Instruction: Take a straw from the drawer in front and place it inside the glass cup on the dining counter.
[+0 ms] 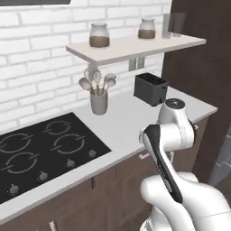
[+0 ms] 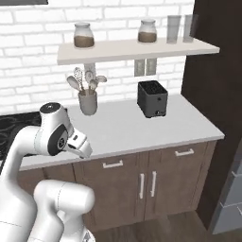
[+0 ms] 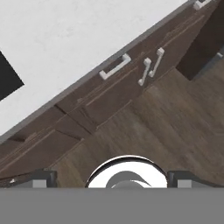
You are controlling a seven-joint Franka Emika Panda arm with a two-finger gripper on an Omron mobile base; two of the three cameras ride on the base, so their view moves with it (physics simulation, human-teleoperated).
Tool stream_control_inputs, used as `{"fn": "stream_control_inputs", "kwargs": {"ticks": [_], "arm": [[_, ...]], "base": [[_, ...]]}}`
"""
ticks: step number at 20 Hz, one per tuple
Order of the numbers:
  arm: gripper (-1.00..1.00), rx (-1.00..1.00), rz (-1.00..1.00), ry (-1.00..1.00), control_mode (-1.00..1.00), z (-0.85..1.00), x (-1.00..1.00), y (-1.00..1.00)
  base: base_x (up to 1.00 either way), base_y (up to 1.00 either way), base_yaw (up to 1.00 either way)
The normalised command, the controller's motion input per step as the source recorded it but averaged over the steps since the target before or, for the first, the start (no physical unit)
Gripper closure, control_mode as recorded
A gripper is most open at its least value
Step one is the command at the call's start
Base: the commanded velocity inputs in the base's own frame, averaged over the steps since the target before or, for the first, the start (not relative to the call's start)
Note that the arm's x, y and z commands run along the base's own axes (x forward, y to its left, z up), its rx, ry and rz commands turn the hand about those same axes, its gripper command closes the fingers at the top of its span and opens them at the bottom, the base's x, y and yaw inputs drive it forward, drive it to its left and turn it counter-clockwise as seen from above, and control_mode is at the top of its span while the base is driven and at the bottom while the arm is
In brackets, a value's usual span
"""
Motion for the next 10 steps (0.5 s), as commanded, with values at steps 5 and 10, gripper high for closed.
{"fn": "stream_control_inputs", "kwargs": {"ticks": [5, 10], "arm": [[-1.00, 0.00, 0.00, 0.00, 1.00, 0.00, 0.00, 0.00], [-1.00, 0.00, 0.00, 0.00, 1.00, 0.00, 0.00, 0.00]], "base": [[-0.46, 0.37, -0.55], [-0.48, 0.28, -0.56]]}}
